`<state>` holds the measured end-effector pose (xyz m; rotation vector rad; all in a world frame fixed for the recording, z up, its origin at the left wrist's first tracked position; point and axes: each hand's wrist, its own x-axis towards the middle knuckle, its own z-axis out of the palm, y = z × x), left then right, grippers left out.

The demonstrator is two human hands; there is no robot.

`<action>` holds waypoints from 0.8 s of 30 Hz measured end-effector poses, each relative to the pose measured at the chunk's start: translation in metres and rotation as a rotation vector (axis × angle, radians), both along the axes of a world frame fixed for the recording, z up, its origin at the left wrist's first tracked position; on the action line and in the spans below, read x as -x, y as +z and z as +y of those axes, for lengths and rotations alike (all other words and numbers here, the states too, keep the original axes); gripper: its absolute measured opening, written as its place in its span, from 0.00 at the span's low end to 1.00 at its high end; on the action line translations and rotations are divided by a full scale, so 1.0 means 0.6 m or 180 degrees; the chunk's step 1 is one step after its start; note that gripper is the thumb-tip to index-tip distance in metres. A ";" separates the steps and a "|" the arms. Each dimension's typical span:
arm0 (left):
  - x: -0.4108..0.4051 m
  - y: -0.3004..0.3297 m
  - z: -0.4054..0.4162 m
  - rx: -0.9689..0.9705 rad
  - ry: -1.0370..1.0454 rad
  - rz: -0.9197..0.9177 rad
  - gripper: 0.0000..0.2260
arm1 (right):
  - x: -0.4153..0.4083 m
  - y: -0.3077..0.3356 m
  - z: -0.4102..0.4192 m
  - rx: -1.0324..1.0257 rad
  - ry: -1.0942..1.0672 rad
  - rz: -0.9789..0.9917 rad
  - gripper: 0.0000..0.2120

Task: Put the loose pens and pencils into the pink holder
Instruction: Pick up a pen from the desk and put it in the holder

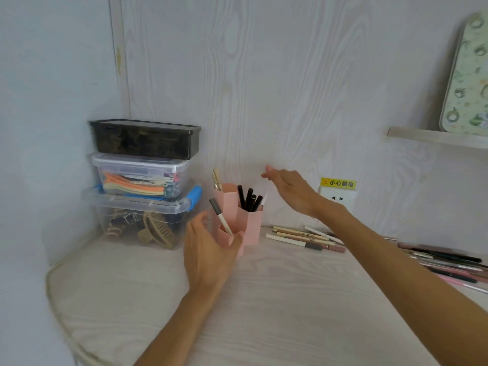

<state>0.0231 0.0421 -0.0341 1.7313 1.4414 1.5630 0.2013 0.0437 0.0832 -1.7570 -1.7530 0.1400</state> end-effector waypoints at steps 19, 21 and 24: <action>-0.154 -0.009 -0.030 -0.0537 -0.0688 0.3333 0.24 | -0.128 -0.222 -0.124 -0.0108 -0.0350 -0.0968 0.17; -0.151 -0.007 -0.023 -0.0585 -0.0585 0.3393 0.21 | -0.127 -0.222 -0.123 -0.0185 -0.0325 -0.0902 0.16; -0.139 -0.002 -0.017 -0.0733 -0.0393 0.3597 0.18 | -0.124 -0.218 -0.124 -0.0256 -0.0309 -0.0735 0.15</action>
